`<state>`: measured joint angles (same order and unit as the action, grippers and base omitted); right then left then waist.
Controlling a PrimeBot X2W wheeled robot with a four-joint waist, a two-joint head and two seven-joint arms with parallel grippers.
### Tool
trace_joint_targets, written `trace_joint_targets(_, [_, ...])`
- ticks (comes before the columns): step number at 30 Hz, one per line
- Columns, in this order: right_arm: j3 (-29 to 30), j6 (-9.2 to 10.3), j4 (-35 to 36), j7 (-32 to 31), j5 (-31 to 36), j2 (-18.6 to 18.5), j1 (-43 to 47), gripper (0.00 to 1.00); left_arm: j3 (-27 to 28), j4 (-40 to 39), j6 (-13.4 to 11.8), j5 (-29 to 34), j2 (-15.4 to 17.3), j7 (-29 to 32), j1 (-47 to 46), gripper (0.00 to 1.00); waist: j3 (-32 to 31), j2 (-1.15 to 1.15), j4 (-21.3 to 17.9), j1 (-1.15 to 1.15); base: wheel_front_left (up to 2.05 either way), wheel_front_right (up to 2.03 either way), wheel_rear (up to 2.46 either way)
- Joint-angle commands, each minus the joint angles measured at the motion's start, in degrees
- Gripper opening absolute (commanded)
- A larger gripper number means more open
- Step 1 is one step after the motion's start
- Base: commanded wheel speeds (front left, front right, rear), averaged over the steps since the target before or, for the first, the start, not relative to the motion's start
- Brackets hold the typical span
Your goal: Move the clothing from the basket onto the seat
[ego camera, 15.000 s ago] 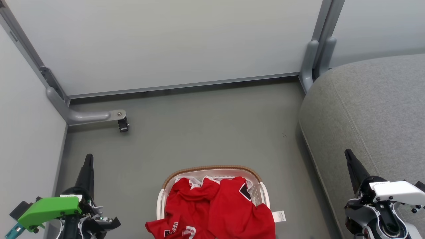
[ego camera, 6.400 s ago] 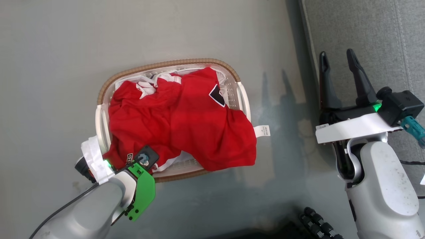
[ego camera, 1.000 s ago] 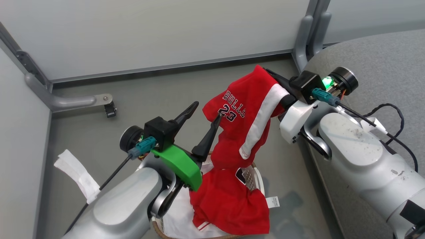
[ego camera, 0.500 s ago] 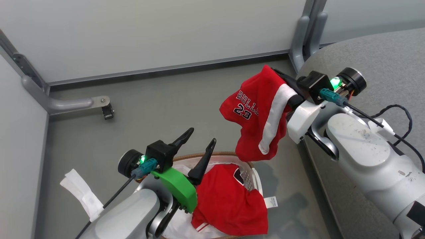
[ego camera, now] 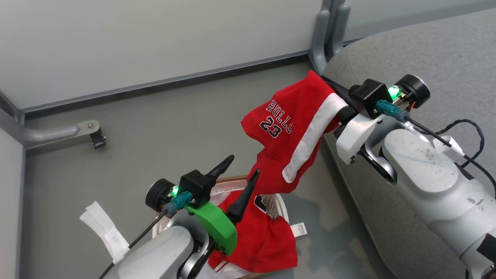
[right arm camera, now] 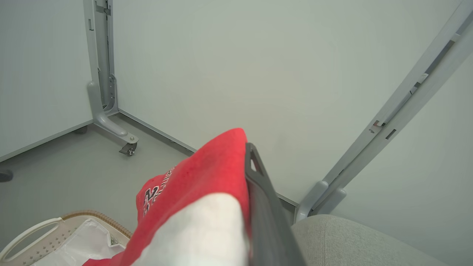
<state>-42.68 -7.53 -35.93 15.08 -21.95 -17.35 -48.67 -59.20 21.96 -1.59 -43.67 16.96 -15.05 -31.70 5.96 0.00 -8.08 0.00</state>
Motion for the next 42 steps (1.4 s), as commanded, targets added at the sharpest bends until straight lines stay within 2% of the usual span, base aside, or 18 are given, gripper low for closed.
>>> trace_joint_targets(1, [0.49, 0.08, 0.48, 0.14, 0.41, -0.32, -0.05, 0.00, -0.01, -0.14, -0.13, 0.58, -0.10, -0.16, 0.24, 1.00, 1.63, 0.00, -3.35, 0.00, 0.00, 0.00, 0.00])
trace_joint_targets(14, [6.63, 0.08, 4.05, 0.14, 2.49, -0.57, 2.48, 0.00, 0.27, -1.39, -0.80, 2.14, 1.54, 0.15, -2.58, 1.00, 6.43, 0.00, -14.92, 0.00, 0.00, 0.00, 0.00])
trace_joint_targets(19, [8.73, 0.08, 4.93, 0.14, 3.30, 0.03, 3.68, 0.00, 0.28, -2.30, -1.16, 2.46, 2.22, 0.50, -3.28, 1.00, 7.73, 0.00, -16.92, 0.00, 0.00, 0.00, 0.00])
trace_joint_targets(26, [11.86, 0.08, 5.68, 0.14, 4.47, 0.72, 4.91, 0.00, -0.31, -3.90, -1.75, 3.21, 3.37, 1.35, -3.93, 1.00, 9.49, 0.00, -17.32, 0.00, 0.00, 0.00, 0.00])
trace_joint_targets(34, [17.02, 0.08, 5.81, 0.14, 5.93, 1.45, 2.05, 0.00, -0.35, -7.83, -3.65, 5.12, 4.92, 2.43, -6.13, 1.00, 13.83, 0.00, -15.31, 0.00, 0.00, 0.00, 0.00])
trace_joint_targets(42, [22.07, 0.08, 5.49, -1.05, 6.05, -2.58, -9.75, 0.00, 0.50, -14.04, -6.31, 7.02, 6.49, 3.56, -8.19, 1.00, 19.83, 0.00, -13.06, 0.00, 0.00, 0.00, 0.00])
